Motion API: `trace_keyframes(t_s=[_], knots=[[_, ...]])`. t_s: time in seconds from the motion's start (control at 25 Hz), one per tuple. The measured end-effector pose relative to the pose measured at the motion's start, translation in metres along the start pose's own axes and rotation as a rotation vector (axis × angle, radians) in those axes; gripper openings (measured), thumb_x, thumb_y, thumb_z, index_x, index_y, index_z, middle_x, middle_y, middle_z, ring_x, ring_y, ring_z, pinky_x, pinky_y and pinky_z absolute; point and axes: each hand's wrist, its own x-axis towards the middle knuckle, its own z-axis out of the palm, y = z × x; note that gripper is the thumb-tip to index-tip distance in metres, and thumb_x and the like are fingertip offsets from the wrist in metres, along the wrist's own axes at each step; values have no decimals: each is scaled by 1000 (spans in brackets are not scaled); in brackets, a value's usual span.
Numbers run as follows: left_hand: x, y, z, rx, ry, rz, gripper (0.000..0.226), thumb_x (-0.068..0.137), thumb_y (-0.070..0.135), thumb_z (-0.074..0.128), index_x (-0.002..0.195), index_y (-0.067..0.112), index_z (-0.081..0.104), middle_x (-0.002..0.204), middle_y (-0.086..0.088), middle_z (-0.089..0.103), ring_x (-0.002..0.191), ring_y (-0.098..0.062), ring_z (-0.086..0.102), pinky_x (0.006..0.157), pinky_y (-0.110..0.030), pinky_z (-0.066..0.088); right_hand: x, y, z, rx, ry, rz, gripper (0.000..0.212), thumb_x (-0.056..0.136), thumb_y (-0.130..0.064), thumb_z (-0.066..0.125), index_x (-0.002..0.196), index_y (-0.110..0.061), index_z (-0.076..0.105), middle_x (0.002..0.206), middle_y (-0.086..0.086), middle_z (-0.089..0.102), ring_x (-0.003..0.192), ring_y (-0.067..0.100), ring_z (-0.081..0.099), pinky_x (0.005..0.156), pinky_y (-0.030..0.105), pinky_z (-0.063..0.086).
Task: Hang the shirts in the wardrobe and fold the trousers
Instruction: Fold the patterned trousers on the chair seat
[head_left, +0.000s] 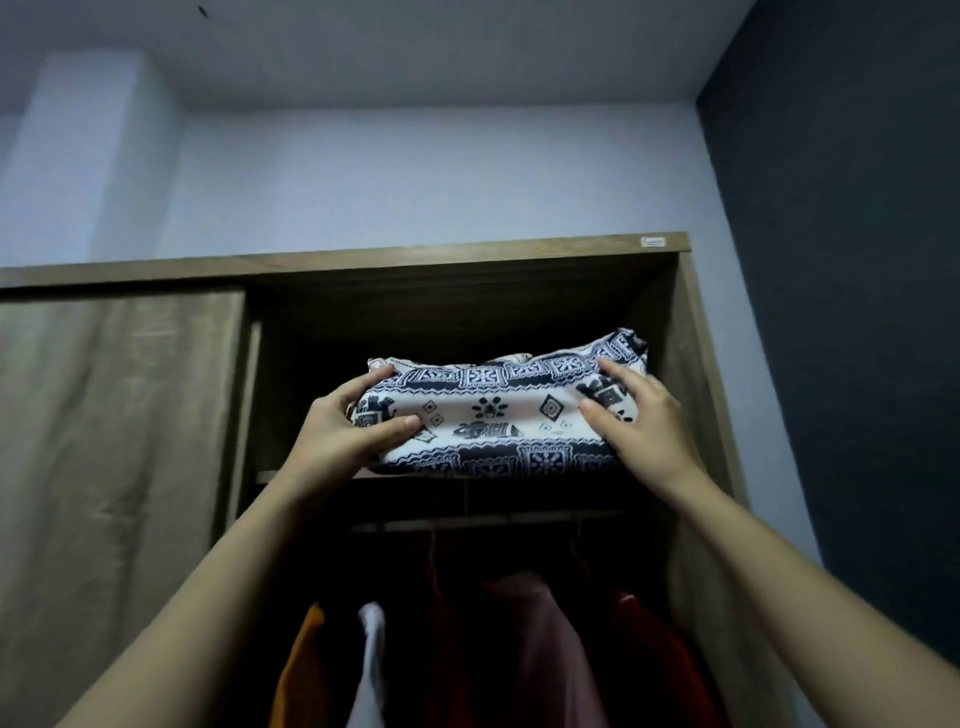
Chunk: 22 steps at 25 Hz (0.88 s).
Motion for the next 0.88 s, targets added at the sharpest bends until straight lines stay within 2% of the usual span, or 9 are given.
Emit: trace_keyframes(t_s=[0.28, 0.4, 0.48, 0.56, 0.6, 0.68, 0.72, 0.8, 0.88], knots=[[76, -38, 81, -79, -1, 47, 64, 69, 0, 78, 127, 17, 57, 103, -5, 70, 85, -12, 71, 70, -22, 58, 59, 74, -11, -115, 64, 0, 55, 84, -26, 67, 134, -15, 49, 133, 13, 52, 124, 24, 47, 98, 24, 33], [105, -60, 104, -61, 50, 49, 65, 69, 6, 80, 128, 16, 56, 108, -4, 69, 90, -11, 69, 76, -22, 57, 89, 94, 0, -164, -6, 77, 57, 86, -27, 63, 138, -14, 43, 139, 16, 44, 130, 27, 41, 104, 31, 32], [125, -73, 113, -25, 77, -10, 61, 70, 10, 81, 126, 12, 57, 99, 2, 69, 80, -6, 68, 71, -19, 57, 110, 105, 11, -223, -50, 158, 58, 86, -30, 61, 138, -12, 42, 139, 19, 43, 130, 31, 40, 104, 34, 33], [144, -90, 118, 69, 2, -140, 52, 68, 24, 83, 113, 5, 64, 95, -5, 71, 72, -11, 68, 62, -20, 55, 125, 116, 22, -370, -115, 257, 54, 87, -34, 59, 132, -7, 46, 135, 22, 46, 125, 36, 43, 100, 36, 38], [149, -98, 120, 125, -35, -221, 58, 63, 36, 85, 106, 2, 65, 97, -13, 71, 74, -16, 68, 63, -24, 55, 128, 121, 26, -462, -176, 331, 51, 87, -36, 57, 128, -5, 50, 133, 23, 47, 123, 38, 45, 97, 37, 40], [157, -117, 123, 275, -26, -333, 79, 53, 60, 81, 106, 3, 65, 104, -18, 69, 88, -27, 67, 79, -35, 56, 126, 126, 32, -608, -307, 463, 50, 90, -40, 51, 125, -4, 51, 135, 22, 45, 122, 38, 46, 95, 37, 42], [156, -121, 123, 365, -15, -339, 82, 57, 65, 76, 110, 3, 64, 108, -17, 67, 94, -29, 65, 83, -36, 53, 122, 126, 35, -691, -336, 476, 51, 91, -43, 47, 127, -6, 50, 137, 20, 42, 124, 36, 45, 96, 37, 41], [155, -122, 124, 591, -12, -323, 77, 71, 63, 66, 120, 4, 59, 119, -17, 61, 107, -32, 59, 86, -33, 48, 120, 127, 43, -973, -317, 308, 50, 94, -46, 40, 129, -12, 52, 138, 14, 37, 126, 32, 37, 96, 38, 38], [156, -115, 126, 824, -13, -169, 71, 80, 61, 57, 127, 8, 55, 128, -17, 57, 116, -33, 54, 92, -36, 45, 119, 127, 48, -1154, -258, 33, 43, 96, -41, 36, 126, -16, 55, 135, 9, 42, 125, 28, 35, 101, 41, 32]])
